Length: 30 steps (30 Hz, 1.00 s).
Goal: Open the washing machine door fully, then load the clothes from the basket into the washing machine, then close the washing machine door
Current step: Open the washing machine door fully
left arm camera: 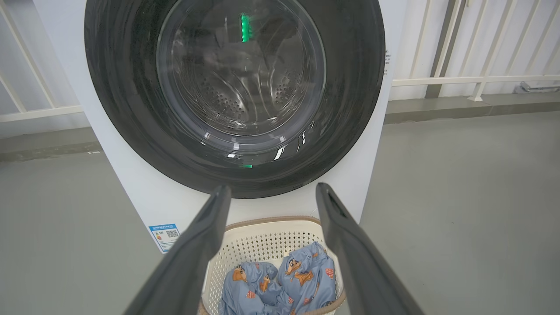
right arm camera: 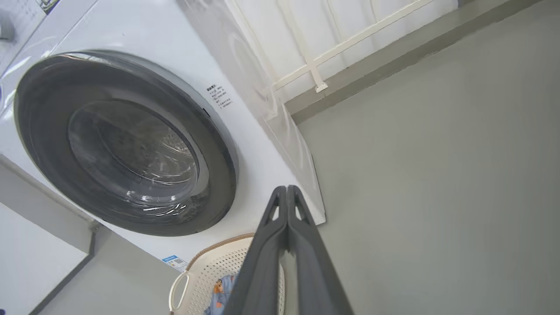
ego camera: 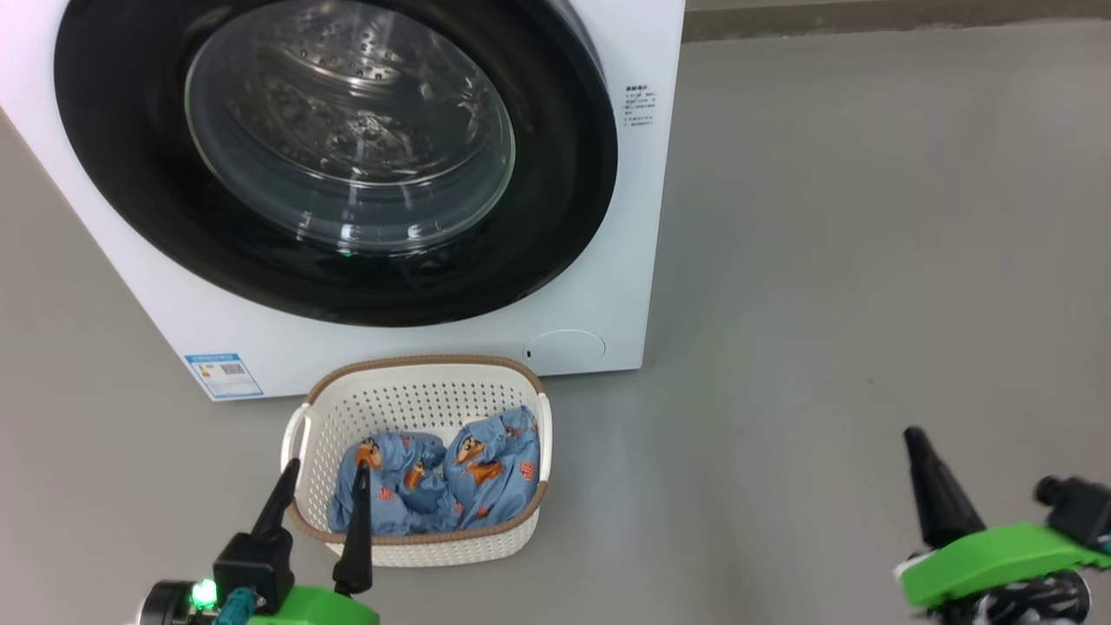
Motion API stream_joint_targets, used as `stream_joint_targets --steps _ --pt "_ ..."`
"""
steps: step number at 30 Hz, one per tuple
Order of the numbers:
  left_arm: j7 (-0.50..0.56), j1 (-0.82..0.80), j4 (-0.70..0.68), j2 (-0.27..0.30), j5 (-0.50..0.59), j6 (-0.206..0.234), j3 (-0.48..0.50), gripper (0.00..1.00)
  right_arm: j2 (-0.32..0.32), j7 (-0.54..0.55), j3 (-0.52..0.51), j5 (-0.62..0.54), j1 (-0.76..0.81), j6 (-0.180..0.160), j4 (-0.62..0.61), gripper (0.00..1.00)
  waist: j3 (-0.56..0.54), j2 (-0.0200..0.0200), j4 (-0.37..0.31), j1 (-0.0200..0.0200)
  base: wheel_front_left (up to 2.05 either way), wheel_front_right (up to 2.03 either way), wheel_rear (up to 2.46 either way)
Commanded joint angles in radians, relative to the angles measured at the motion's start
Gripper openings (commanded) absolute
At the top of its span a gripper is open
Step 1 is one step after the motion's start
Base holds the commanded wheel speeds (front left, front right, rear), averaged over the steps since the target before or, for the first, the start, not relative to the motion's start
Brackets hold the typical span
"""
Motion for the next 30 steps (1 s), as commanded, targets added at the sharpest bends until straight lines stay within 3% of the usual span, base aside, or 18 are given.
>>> stream_joint_targets --steps 1,9,16,30 --pt "-0.009 -0.052 -0.031 0.013 -0.006 0.008 0.030 1.00 -0.006 0.019 0.004 0.085 -0.062 0.002 -0.022 0.00 0.016 0.0000 0.002 0.0000 0.00 0.00 0.00" --pt "-0.009 -0.085 -0.062 0.013 -0.007 0.015 0.019 1.00 0.008 0.160 -0.125 0.519 -0.204 0.002 0.052 0.00 0.092 0.0000 0.013 0.0000 0.00 0.00 0.00" --pt "-0.009 -0.119 -0.090 0.013 -0.008 0.020 0.005 1.00 0.010 0.272 -0.211 0.730 -0.348 0.002 0.156 0.00 0.166 0.0000 0.029 0.0000 0.00 0.00 0.00" --pt "-0.009 -0.244 -0.132 0.012 -0.040 0.047 -0.064 1.00 -0.051 0.501 -0.263 0.924 -0.787 0.002 0.377 0.00 0.359 0.0000 0.089 0.0000 0.00 0.00 0.00"
